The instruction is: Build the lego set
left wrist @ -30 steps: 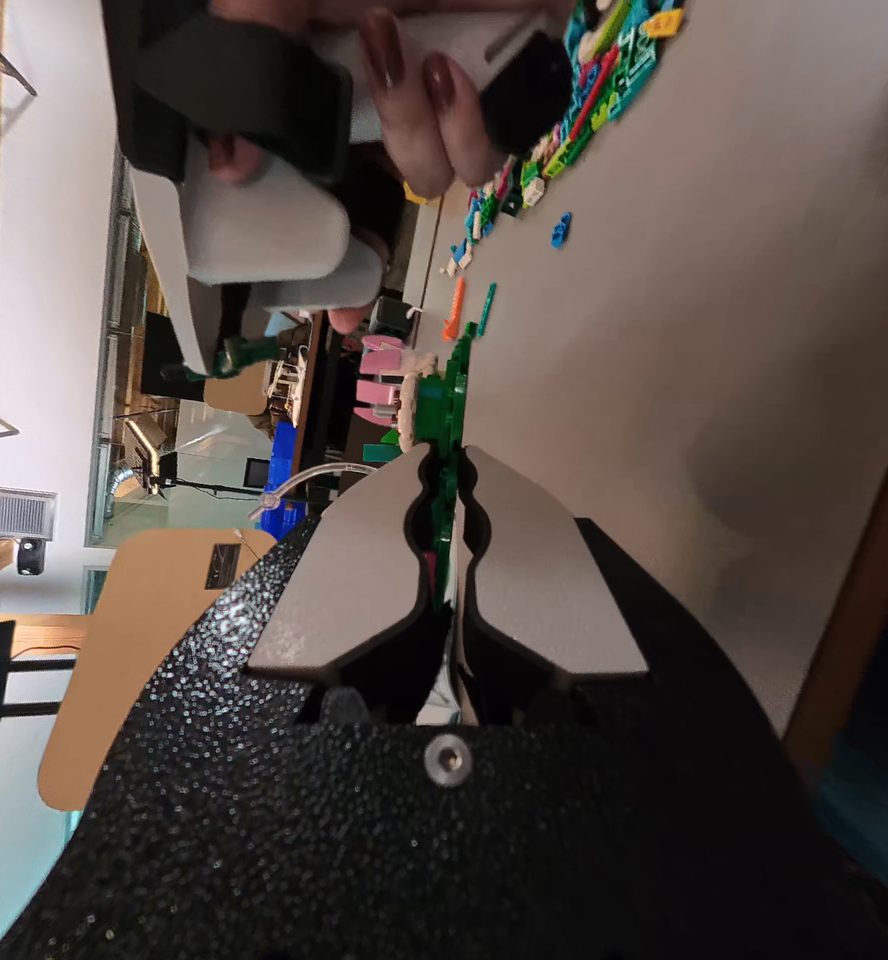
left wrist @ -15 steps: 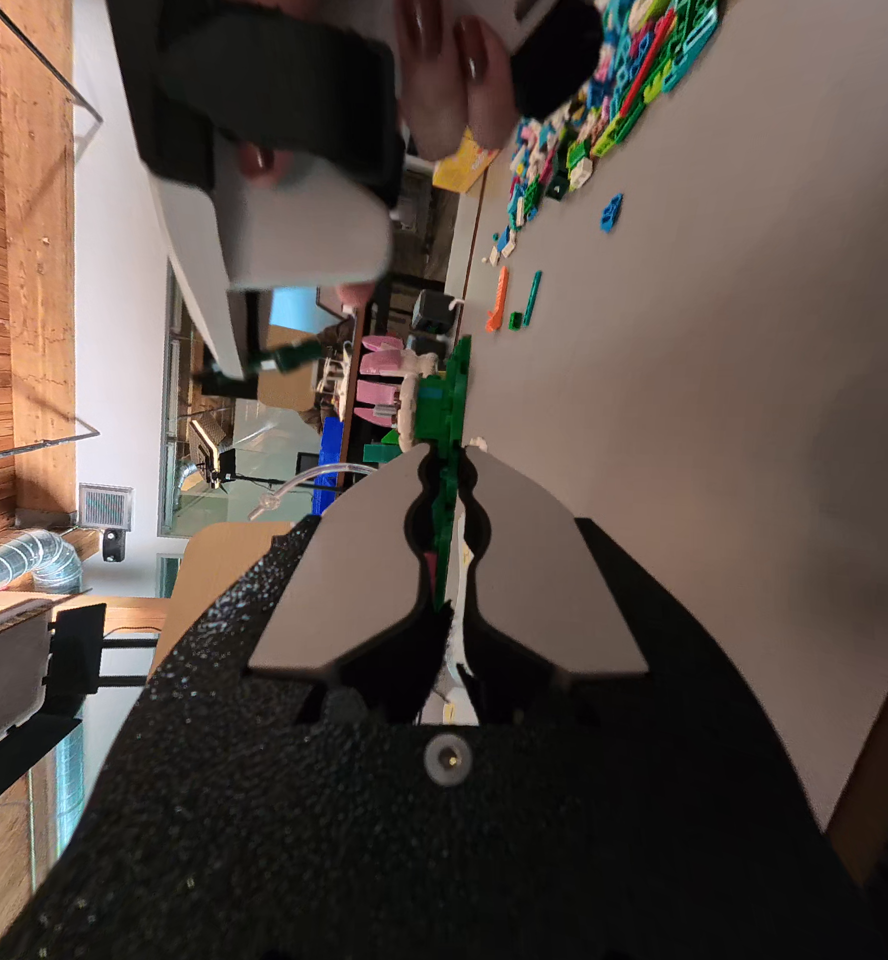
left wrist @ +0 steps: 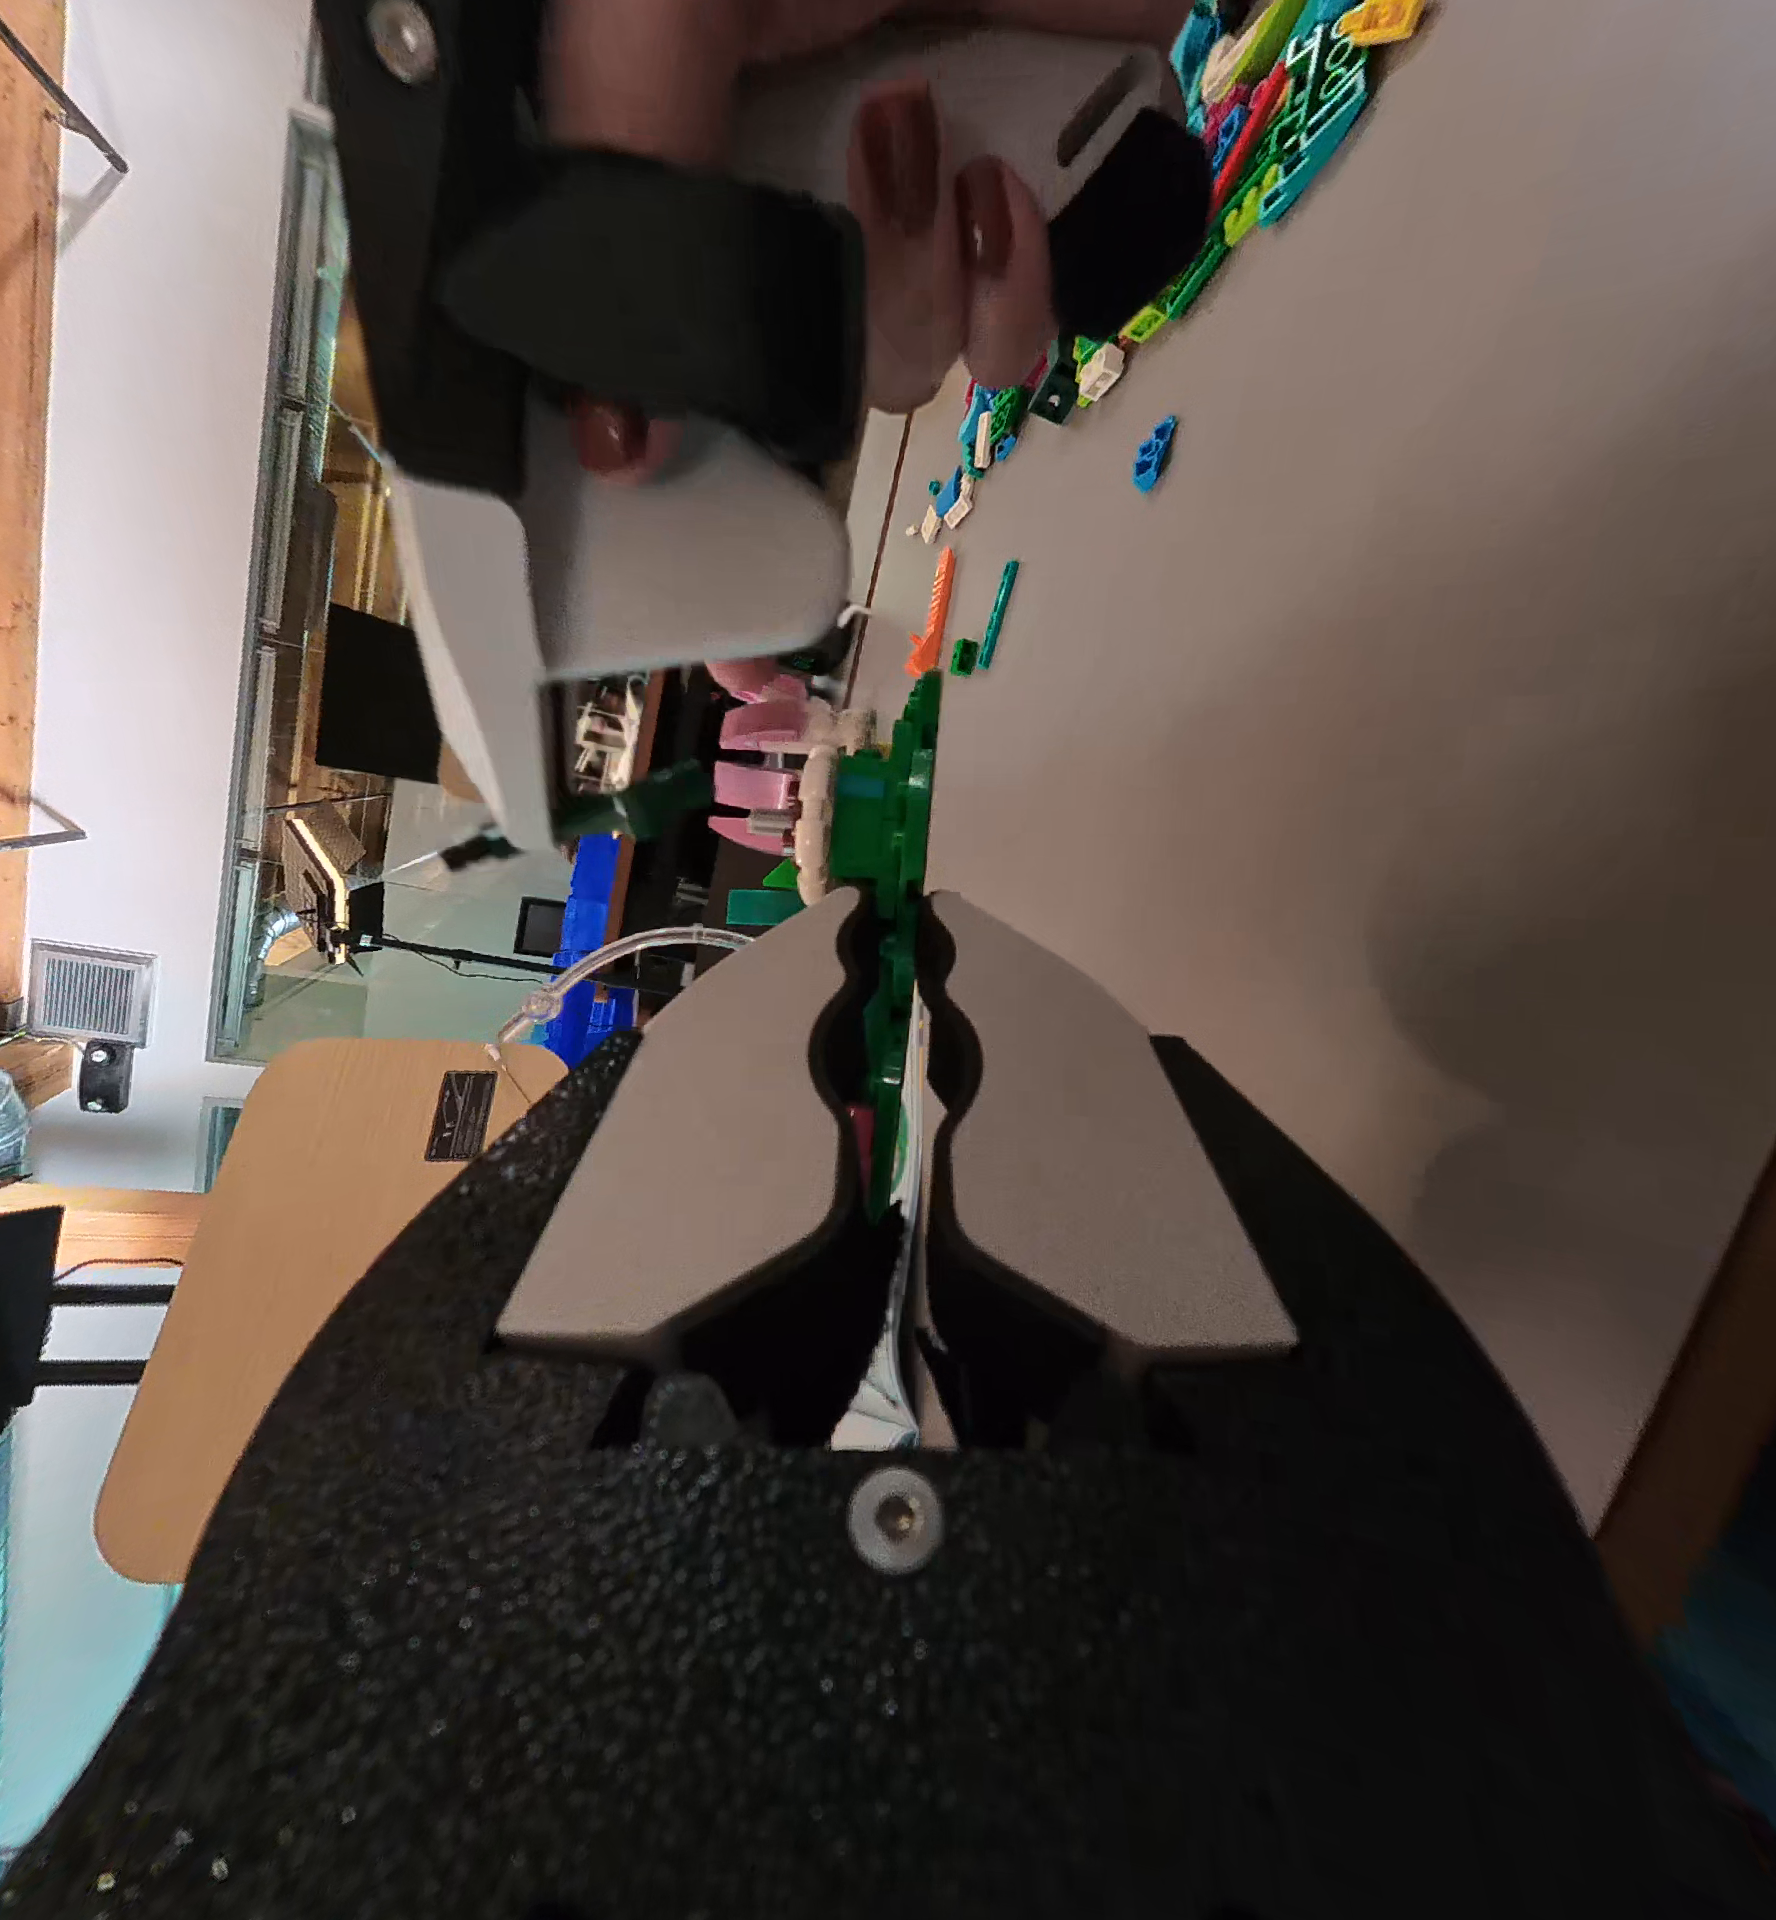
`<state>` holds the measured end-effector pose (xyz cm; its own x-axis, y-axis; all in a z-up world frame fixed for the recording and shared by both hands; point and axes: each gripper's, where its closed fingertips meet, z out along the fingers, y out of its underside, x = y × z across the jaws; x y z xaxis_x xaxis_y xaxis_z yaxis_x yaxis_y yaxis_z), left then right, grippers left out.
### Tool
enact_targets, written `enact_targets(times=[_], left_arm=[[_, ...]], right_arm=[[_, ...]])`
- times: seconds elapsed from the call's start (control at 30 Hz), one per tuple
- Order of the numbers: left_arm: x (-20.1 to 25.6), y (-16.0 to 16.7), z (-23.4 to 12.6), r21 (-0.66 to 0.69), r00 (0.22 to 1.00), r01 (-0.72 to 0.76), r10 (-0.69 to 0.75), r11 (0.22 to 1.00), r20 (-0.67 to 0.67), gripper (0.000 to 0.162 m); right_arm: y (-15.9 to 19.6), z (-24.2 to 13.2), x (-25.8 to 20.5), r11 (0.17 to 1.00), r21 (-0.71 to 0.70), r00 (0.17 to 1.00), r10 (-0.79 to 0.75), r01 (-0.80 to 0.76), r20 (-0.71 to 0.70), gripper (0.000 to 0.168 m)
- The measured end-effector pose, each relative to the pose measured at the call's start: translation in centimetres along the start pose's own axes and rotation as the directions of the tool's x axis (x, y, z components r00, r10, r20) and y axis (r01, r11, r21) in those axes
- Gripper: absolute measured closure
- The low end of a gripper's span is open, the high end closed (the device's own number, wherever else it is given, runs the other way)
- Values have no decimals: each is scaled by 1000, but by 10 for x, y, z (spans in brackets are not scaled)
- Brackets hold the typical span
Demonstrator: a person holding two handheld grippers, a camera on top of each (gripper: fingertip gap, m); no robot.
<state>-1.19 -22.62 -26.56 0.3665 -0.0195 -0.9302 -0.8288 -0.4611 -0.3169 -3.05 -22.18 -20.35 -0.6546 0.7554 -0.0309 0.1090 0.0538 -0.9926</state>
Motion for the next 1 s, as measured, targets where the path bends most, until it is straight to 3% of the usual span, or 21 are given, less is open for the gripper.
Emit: enact_targets(times=[0.1,0.43,0.73,1.0], left_arm=[[-1,1,1,-15,1000,-11,11,1000,7,155],[-4,-1,-2,-4,999,-19,19,1000,26,153],[-7,-2,-6,26,999,14,-15,1000,35,153],[-2,-7,-13,94,1000,12,-12,995,1,155]], right_arm=[[8,6,-1,996,-62,994,-75,70,-74,161],[8,9,-2,996,-47,989,-82,77,-124,161],[1,4,-4,991,-40,985,-134,130,-106,161],[2,-4,-8,982,-119,987,-156,150,-42,163]])
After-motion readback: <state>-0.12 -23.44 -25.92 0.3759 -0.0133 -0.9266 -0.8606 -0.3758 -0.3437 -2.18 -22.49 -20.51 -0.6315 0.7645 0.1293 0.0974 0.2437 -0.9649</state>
